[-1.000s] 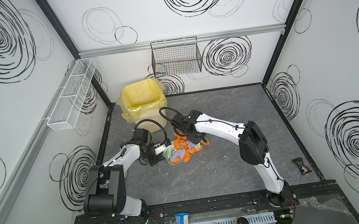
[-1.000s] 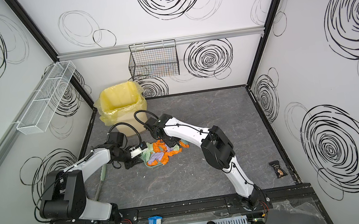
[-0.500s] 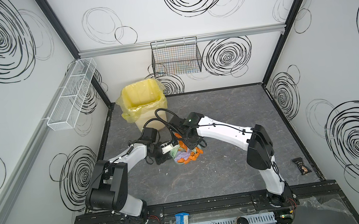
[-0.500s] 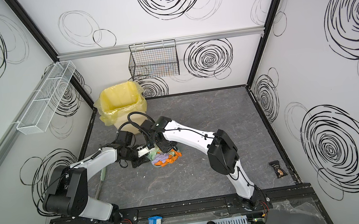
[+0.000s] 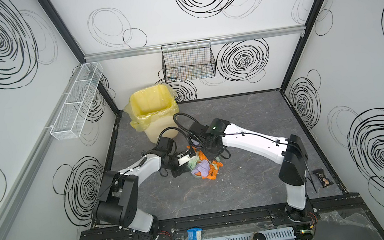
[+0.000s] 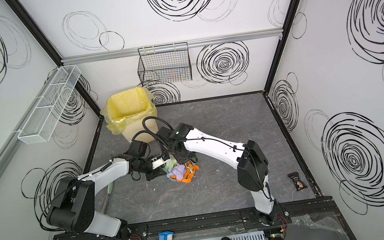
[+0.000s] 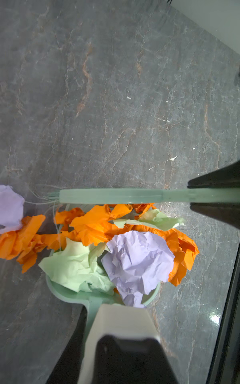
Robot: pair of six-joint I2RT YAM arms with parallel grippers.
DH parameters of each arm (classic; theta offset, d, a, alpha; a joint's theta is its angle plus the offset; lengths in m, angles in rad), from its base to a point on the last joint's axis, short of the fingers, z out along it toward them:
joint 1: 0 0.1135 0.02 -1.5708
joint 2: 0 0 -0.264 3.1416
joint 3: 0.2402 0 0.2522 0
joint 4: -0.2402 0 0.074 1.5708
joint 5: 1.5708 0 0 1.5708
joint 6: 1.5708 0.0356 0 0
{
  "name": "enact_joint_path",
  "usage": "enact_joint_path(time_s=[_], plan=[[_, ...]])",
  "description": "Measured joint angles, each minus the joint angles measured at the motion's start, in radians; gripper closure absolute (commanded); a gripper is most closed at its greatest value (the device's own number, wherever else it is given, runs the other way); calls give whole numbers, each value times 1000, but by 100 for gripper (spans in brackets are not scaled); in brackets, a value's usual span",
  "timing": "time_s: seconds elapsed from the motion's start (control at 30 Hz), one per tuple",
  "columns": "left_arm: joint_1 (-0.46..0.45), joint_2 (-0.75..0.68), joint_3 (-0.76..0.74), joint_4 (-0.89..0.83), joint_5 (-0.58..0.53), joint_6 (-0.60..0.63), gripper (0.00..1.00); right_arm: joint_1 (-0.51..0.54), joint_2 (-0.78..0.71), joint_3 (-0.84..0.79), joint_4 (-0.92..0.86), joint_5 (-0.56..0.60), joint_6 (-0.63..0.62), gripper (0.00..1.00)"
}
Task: Sweep away the paper scraps from the table
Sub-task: 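Sweep more scraps into the green dustpan with the right gripper's brush, then withdraw the brush from the dustpan with the right gripper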
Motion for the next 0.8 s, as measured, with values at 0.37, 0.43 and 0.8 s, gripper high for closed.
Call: enact_joint_path(time_s=[0.37, 0.43, 0.8], plan=[[-4, -53, -4, -2, 82, -20, 100, -118, -261, 37, 2, 80, 18, 100], [-4, -64, -4, -4, 95, -24, 100, -135, -304, 21, 6, 87, 18, 100], [-4, -172, 62, -101, 116, -27, 100, -268, -476, -280, 53, 69, 13, 100]])
